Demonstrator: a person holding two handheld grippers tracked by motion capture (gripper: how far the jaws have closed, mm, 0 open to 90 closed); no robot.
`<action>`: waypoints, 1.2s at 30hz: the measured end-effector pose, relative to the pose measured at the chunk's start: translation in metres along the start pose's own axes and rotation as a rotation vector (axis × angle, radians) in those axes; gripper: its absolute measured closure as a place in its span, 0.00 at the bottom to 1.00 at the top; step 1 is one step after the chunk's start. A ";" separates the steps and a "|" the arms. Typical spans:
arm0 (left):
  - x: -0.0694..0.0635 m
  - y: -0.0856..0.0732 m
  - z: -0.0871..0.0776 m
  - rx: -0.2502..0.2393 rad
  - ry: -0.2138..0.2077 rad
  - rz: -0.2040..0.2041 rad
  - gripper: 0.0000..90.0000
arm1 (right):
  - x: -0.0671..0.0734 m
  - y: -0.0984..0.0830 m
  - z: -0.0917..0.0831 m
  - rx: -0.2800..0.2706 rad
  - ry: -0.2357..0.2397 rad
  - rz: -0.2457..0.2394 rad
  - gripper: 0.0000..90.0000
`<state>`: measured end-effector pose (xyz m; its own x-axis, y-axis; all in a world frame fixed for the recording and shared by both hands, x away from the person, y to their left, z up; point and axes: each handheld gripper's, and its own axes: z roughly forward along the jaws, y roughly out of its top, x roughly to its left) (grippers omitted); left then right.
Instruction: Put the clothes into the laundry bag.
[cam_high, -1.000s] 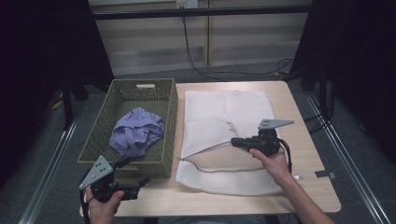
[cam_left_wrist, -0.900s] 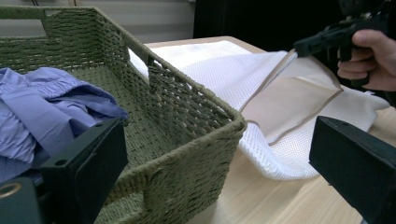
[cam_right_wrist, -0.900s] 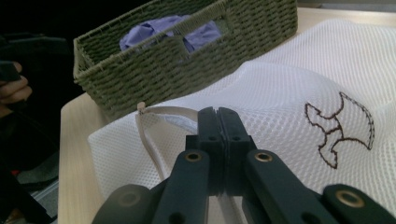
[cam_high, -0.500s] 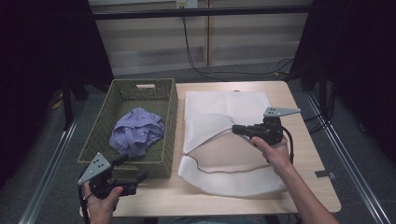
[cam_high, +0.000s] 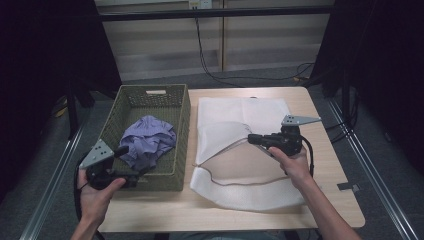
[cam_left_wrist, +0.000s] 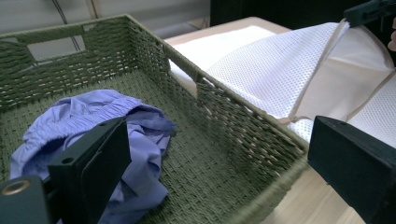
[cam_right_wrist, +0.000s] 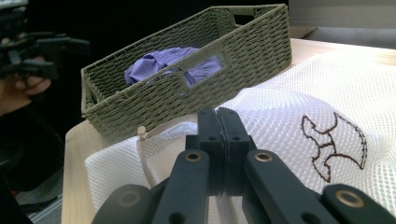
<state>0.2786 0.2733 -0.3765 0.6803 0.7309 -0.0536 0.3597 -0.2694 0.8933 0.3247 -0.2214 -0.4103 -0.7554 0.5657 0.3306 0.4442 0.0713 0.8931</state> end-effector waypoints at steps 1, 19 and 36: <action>0.004 0.003 0.002 0.005 0.017 -0.011 0.06 | 0.000 0.000 0.000 0.000 0.000 -0.001 0.99; 0.059 0.034 0.048 0.116 0.001 -0.037 0.13 | -0.001 -0.003 0.001 0.006 -0.003 0.008 0.99; 0.096 0.027 0.111 0.293 0.030 -0.074 0.07 | -0.002 -0.004 0.001 0.010 -0.004 0.009 0.99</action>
<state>0.4244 0.2664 -0.4070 0.6276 0.7726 -0.0964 0.5798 -0.3811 0.7201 0.3249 -0.2220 -0.4145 -0.7496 0.5694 0.3375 0.4560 0.0748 0.8868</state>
